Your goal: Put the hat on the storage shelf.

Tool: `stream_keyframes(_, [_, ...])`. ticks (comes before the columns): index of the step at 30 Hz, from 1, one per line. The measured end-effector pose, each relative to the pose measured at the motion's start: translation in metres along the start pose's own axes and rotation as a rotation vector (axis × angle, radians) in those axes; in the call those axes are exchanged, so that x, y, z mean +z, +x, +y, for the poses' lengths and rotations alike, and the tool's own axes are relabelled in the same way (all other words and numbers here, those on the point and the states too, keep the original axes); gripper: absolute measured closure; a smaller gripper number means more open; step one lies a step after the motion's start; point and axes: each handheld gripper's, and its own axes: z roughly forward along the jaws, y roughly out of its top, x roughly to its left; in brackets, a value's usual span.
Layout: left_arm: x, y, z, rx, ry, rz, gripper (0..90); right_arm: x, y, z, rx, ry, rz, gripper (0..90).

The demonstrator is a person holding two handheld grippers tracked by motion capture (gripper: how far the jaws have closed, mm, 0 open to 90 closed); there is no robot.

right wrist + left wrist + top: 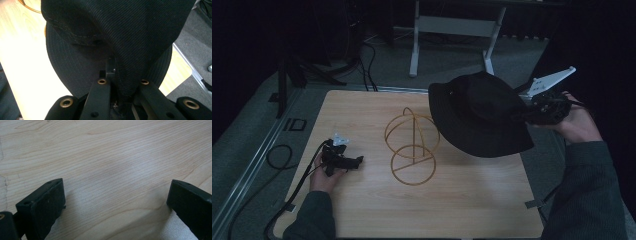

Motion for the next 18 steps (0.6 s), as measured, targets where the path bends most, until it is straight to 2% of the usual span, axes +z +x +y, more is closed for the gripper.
stream_keyframes(18, [0.000, 0.000, 0.000, 0.001, 0.000, -0.001, 2.0, -0.006, 0.004, 0.012, -0.043, -0.026, 0.025, 87.8])
